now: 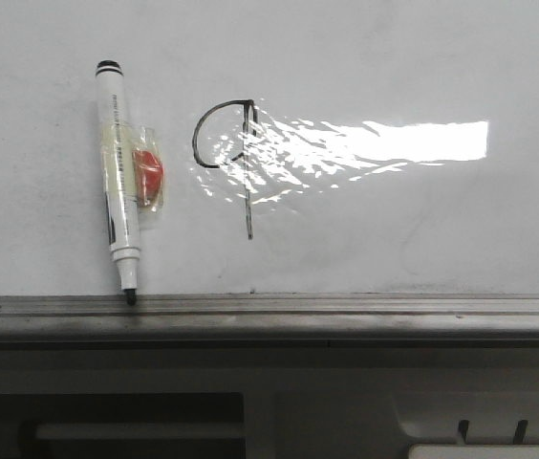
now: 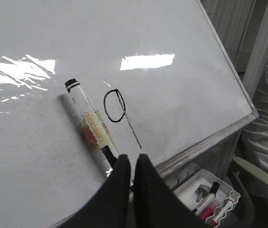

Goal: Write number 9 on whiteboard

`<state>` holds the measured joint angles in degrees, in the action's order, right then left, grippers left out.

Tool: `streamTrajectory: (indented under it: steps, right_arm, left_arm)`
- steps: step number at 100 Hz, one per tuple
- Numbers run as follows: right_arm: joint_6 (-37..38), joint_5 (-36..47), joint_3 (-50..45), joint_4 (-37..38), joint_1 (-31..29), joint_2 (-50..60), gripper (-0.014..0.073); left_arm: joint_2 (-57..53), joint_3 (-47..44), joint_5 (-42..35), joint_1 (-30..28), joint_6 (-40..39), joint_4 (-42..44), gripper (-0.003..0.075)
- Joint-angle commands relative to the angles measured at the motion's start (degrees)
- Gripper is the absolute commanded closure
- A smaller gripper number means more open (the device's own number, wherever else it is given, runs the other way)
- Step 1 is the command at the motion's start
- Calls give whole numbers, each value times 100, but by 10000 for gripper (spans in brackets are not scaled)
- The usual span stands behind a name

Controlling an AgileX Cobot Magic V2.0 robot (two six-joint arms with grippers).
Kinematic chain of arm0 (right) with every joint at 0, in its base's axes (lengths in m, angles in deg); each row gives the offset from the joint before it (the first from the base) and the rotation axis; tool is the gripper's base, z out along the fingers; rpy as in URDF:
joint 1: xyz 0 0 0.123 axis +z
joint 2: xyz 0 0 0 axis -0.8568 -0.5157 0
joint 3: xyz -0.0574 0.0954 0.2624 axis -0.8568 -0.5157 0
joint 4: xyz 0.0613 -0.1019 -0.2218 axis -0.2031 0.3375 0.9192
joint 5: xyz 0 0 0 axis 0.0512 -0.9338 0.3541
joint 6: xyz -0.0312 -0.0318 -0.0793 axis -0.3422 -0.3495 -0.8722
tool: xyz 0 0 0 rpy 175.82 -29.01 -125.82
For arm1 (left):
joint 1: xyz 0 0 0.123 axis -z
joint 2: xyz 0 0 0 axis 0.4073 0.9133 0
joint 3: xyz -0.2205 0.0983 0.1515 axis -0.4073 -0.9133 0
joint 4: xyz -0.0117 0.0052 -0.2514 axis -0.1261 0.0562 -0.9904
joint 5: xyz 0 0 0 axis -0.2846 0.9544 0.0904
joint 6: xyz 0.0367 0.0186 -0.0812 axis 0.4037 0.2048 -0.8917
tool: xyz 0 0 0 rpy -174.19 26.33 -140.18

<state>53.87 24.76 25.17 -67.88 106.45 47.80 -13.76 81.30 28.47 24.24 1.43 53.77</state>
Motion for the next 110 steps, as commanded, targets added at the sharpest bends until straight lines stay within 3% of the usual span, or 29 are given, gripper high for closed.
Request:
streamTrajectory:
  steps: [1, 23, 33, 44, 74, 91, 110]
  right_arm:
    - [-46, 479, 136, 77, 9, -40, 663]
    - [-46, 479, 136, 77, 9, -40, 663]
    - [-46, 479, 136, 77, 9, -40, 663]
    - [-46, 479, 136, 77, 9, -40, 663]
    - [-46, 479, 136, 77, 9, -40, 663]
    - [-46, 479, 136, 77, 9, -40, 663]
    - [-46, 479, 136, 77, 9, -40, 663]
  left_arm:
    - [54, 160, -408, -2, -30, 0, 740]
    - [43, -140, -528, -14, -30, -80, 741]
    - [-74, -556, -553, -270, -30, -938, 741]
    - [-410, -535, 0, -889, 95, -1087, 741]
    - [-1246, -535, 514, -2875, 2094, -1685, 741]
    - [-1236, -535, 872, -3805, 2094, -1769, 741]
    - [-1236, -535, 1600, -4464, 2084, -1758, 741]
